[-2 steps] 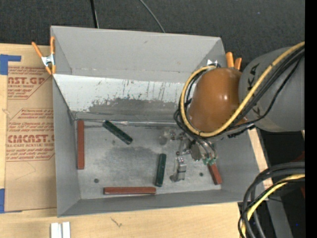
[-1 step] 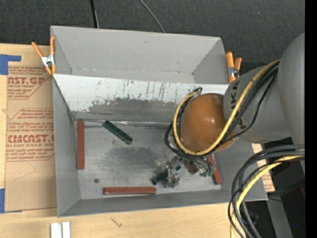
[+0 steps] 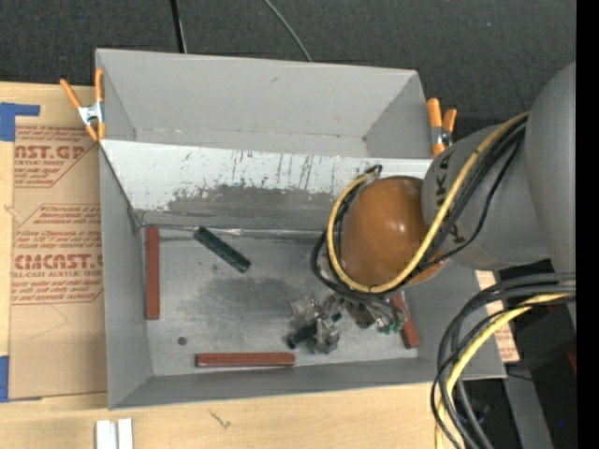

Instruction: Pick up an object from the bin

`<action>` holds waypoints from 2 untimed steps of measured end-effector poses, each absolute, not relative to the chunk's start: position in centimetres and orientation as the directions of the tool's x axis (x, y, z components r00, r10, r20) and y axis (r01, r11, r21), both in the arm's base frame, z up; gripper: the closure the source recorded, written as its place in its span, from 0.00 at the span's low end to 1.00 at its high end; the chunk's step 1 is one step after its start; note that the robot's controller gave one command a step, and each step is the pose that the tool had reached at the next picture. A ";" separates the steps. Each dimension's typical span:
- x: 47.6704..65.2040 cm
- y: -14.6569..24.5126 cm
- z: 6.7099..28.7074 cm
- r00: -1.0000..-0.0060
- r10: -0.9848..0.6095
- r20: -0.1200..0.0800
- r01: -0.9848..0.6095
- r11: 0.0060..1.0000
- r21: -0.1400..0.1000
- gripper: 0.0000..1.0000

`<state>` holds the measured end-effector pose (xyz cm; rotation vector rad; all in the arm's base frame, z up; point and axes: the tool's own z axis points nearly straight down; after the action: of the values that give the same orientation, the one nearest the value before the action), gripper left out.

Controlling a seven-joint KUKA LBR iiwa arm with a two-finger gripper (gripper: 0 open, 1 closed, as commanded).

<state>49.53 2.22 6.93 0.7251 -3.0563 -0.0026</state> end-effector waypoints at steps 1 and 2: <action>50.3 4.4 16.6 -0.879 -0.476 0.003 -0.476 0.879 0.002 0.00; 51.0 5.6 22.1 -0.871 -0.491 -0.009 -0.491 0.871 -0.003 0.00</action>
Offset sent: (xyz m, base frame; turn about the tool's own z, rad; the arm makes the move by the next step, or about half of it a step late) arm 0.0000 0.0000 0.0000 0.0000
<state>50.96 5.62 22.07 0.7999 -3.0483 0.0004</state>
